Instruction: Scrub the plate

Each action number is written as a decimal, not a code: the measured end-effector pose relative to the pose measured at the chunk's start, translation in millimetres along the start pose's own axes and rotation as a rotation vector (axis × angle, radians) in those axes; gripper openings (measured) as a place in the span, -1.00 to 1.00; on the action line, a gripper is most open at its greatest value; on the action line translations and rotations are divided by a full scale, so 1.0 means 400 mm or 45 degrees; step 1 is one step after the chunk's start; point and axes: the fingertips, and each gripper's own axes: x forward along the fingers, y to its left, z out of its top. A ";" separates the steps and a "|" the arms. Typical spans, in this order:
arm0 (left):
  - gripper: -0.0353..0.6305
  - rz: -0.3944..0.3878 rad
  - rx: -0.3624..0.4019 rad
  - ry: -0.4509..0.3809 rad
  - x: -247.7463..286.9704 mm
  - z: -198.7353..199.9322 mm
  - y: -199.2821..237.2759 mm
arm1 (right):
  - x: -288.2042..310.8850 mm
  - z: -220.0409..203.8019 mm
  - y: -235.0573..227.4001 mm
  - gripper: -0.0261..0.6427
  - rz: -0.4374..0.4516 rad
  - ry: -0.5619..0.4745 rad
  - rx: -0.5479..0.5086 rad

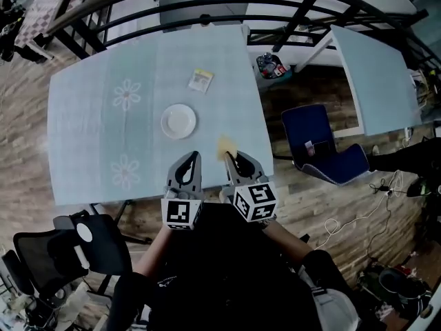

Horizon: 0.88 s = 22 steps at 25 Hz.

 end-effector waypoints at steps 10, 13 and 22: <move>-0.86 0.108 -0.092 -0.204 -0.046 0.151 -0.214 | -0.213 0.151 -0.068 -0.77 0.086 -0.264 -0.234; -0.86 0.104 -0.065 -0.249 -0.058 0.178 -0.259 | -0.263 0.175 -0.066 -0.77 0.126 -0.302 -0.217; -0.86 0.125 -0.071 -0.213 -0.046 0.130 -0.283 | -0.214 0.137 -0.038 -0.77 0.282 -0.231 -0.245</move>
